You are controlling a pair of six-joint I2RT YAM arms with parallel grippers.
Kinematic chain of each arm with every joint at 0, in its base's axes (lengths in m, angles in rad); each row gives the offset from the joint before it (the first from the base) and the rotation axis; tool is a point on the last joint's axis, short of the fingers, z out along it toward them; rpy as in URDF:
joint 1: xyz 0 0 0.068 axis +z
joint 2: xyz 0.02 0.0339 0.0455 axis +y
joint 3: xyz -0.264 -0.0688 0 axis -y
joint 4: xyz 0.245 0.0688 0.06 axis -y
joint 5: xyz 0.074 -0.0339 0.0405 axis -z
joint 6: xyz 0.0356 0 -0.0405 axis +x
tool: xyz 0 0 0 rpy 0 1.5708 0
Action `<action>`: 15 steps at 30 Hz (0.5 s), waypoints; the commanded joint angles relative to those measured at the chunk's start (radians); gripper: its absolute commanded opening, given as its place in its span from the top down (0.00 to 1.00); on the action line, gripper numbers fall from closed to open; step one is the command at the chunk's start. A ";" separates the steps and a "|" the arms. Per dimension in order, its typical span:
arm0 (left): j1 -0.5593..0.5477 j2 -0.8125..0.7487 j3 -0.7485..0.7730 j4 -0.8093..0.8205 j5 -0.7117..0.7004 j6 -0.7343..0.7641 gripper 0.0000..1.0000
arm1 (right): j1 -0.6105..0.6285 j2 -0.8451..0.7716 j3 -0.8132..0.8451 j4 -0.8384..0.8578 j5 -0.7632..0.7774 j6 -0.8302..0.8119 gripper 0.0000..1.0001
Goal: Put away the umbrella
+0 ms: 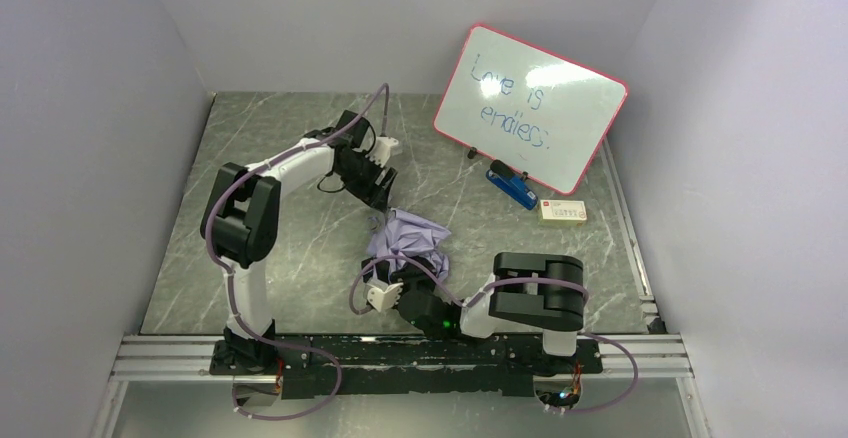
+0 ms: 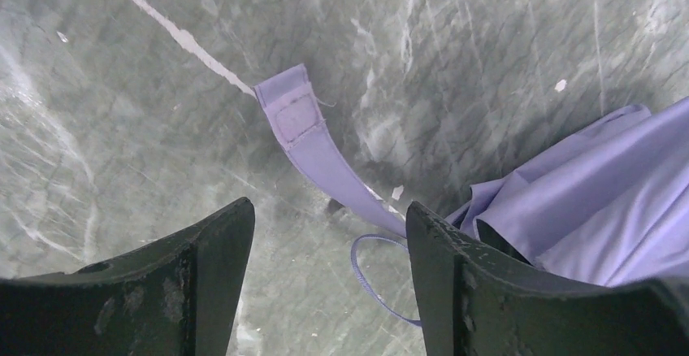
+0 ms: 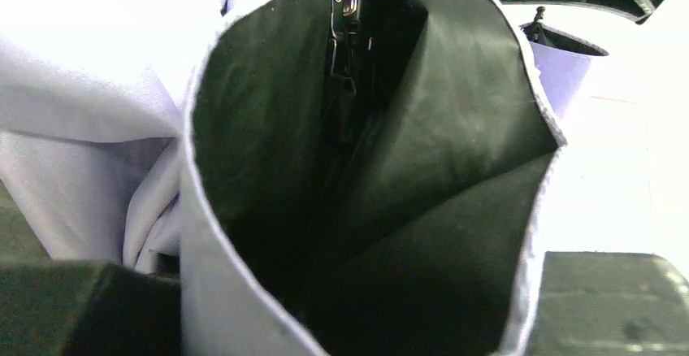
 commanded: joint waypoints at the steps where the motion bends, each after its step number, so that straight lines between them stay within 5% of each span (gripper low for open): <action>1: 0.003 -0.010 -0.022 -0.016 -0.032 0.005 0.26 | 0.013 0.059 -0.050 -0.129 -0.052 0.045 0.86; 15: 0.003 0.075 0.041 -0.077 0.148 0.006 0.41 | 0.014 0.049 -0.043 -0.141 -0.045 0.034 0.86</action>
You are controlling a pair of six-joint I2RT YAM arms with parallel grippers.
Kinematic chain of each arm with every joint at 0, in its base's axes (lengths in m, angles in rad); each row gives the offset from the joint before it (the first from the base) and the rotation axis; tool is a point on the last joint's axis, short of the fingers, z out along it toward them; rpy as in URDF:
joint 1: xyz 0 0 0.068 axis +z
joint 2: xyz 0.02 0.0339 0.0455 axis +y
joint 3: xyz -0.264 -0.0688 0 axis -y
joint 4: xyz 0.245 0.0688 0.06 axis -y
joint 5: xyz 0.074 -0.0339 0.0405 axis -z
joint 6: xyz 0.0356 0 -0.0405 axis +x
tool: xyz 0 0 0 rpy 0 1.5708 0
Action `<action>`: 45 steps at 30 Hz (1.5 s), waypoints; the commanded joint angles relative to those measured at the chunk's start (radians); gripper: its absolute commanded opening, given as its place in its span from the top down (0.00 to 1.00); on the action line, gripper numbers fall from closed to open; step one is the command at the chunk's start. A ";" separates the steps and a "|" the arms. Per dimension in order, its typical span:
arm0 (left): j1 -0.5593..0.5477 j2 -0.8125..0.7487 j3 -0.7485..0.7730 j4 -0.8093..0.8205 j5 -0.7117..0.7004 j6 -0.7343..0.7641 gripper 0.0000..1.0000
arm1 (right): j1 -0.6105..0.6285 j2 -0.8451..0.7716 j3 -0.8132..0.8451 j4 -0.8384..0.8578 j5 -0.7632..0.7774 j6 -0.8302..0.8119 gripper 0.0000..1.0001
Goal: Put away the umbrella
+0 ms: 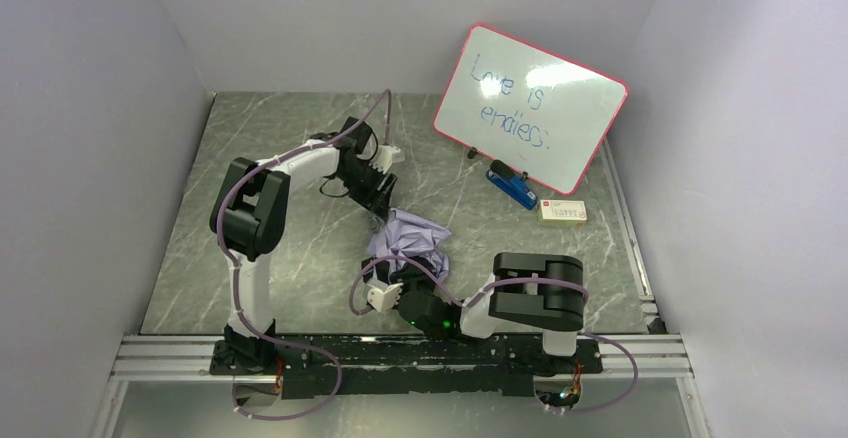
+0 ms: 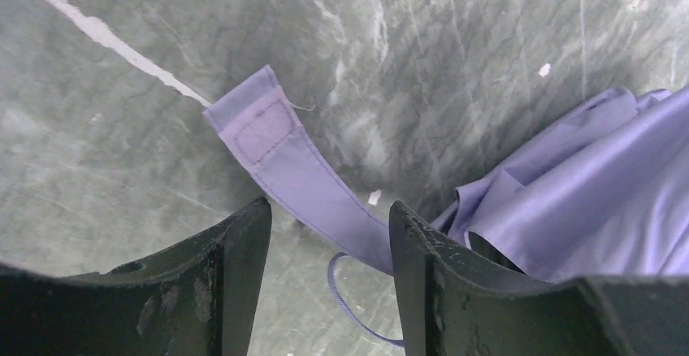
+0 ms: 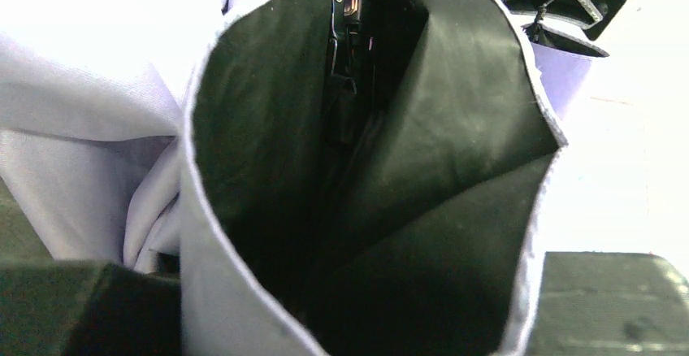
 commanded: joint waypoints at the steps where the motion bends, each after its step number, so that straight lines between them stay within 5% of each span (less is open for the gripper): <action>1: 0.003 0.005 0.034 -0.054 0.082 0.011 0.41 | 0.010 0.048 -0.041 -0.148 -0.050 0.042 0.86; 4: 0.003 0.006 0.035 -0.067 0.106 0.013 0.47 | 0.010 0.051 -0.038 -0.144 -0.049 0.040 0.86; 13: 0.028 0.014 0.082 -0.069 0.120 0.016 0.95 | 0.010 0.054 -0.040 -0.146 -0.044 0.049 0.87; 21: 0.082 -0.093 0.133 -0.094 0.065 0.087 0.95 | 0.010 0.046 -0.034 -0.168 -0.049 0.067 0.87; 33: 0.102 -0.390 -0.016 -0.177 0.020 0.163 0.95 | -0.001 -0.035 -0.001 -0.269 -0.097 0.164 0.87; 45: 0.107 -0.592 -0.147 -0.318 0.149 0.227 0.95 | -0.109 -0.219 0.087 -0.474 -0.345 0.312 0.87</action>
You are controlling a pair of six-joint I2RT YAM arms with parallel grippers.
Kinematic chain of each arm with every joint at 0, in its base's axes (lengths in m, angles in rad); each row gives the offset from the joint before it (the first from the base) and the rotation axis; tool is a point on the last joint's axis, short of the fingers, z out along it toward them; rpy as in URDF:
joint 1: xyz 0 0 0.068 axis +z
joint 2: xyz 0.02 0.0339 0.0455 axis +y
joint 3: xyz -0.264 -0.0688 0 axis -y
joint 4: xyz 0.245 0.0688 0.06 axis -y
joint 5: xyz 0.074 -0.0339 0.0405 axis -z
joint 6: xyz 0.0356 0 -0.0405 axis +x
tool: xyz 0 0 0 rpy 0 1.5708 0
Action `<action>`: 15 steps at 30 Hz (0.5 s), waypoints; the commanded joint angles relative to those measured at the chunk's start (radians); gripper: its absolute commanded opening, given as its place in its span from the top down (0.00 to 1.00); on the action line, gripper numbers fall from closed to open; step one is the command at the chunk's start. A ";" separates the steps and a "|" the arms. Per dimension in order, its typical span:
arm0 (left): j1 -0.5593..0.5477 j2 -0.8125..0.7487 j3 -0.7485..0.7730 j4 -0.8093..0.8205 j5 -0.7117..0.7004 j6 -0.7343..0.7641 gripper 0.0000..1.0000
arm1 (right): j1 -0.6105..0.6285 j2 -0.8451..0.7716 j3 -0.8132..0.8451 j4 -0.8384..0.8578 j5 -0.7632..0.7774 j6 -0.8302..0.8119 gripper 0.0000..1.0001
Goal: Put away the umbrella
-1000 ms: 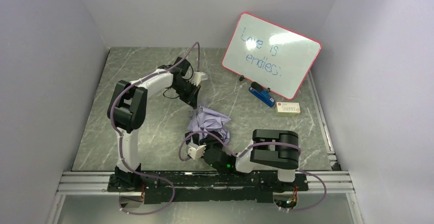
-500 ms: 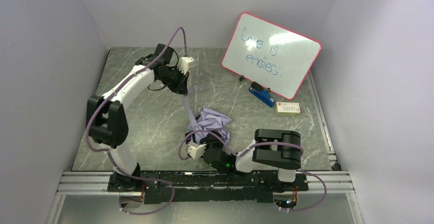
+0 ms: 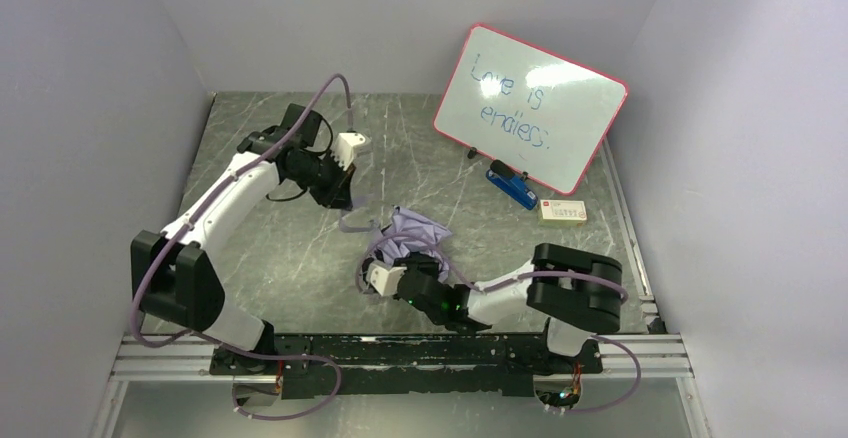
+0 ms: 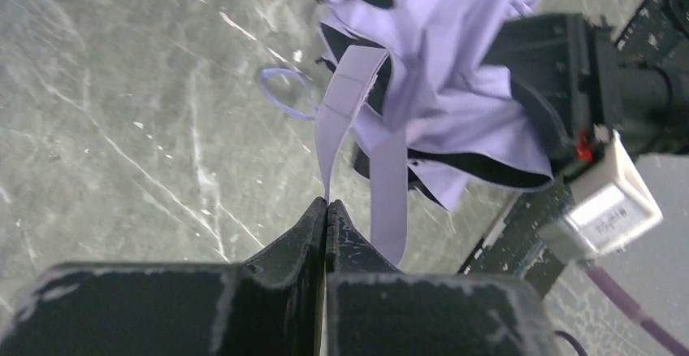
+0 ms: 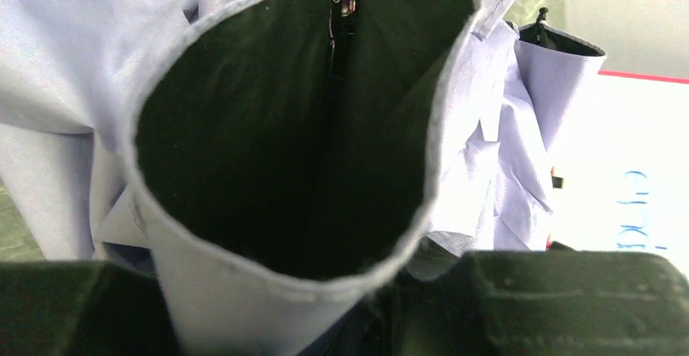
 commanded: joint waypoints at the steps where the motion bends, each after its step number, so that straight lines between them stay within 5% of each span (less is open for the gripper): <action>1: 0.009 -0.086 -0.011 -0.128 0.099 0.075 0.95 | -0.048 -0.062 0.042 -0.162 -0.207 0.127 0.87; 9: 0.008 -0.225 -0.043 -0.283 0.118 0.192 0.93 | -0.096 -0.101 0.061 -0.192 -0.265 0.176 0.87; 15: 0.008 -0.268 0.078 -0.487 0.154 0.346 0.86 | -0.103 -0.118 0.051 -0.179 -0.253 0.181 0.87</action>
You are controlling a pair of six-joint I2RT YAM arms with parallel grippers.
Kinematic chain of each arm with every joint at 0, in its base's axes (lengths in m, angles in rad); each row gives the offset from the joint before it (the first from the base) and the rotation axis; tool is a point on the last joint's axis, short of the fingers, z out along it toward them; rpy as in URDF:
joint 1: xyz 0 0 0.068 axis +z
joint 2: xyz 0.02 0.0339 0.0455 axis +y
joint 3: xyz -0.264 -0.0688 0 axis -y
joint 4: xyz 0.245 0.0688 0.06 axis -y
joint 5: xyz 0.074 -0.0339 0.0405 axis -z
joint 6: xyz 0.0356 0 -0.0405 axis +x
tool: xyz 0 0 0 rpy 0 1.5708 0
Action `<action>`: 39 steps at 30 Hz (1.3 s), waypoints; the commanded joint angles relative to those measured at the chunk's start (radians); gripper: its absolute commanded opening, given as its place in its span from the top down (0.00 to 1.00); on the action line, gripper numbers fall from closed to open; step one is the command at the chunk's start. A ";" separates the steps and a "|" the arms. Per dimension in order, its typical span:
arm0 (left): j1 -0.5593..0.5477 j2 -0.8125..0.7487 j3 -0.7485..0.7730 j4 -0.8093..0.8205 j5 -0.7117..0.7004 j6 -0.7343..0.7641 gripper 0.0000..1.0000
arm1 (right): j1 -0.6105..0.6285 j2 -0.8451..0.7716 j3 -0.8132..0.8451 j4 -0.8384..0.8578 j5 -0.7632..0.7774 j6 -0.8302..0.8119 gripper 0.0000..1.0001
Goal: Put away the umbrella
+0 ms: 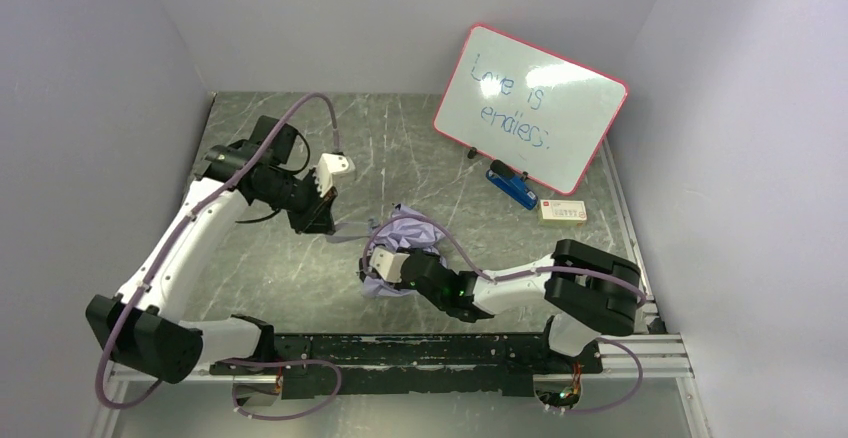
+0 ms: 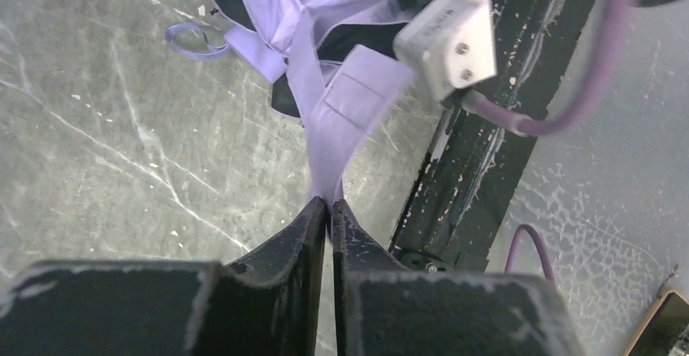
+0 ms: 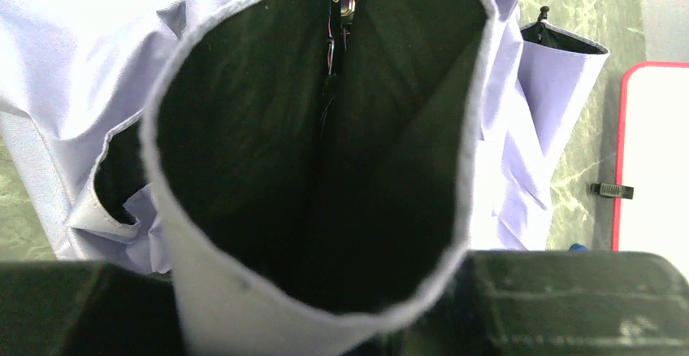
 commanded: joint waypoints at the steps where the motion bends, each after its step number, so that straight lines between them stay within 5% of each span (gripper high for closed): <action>1: 0.006 -0.014 0.106 -0.214 0.073 0.180 0.86 | -0.004 -0.018 0.006 -0.002 -0.043 0.039 0.87; 10: -0.082 -0.099 0.107 -0.220 0.006 0.200 0.48 | -0.007 -0.020 0.001 -0.002 -0.034 0.030 0.87; 17: -0.083 -0.098 0.123 -0.073 -0.058 0.101 0.50 | -0.003 -0.008 -0.019 0.014 -0.030 -0.025 0.87; 28: -0.083 0.034 0.097 0.247 -0.095 -0.032 0.53 | 0.097 0.090 -0.134 0.230 0.109 -0.389 0.89; 39: -0.106 0.305 0.216 0.287 0.030 0.044 0.11 | 0.203 0.330 -0.222 0.611 0.301 -0.640 0.90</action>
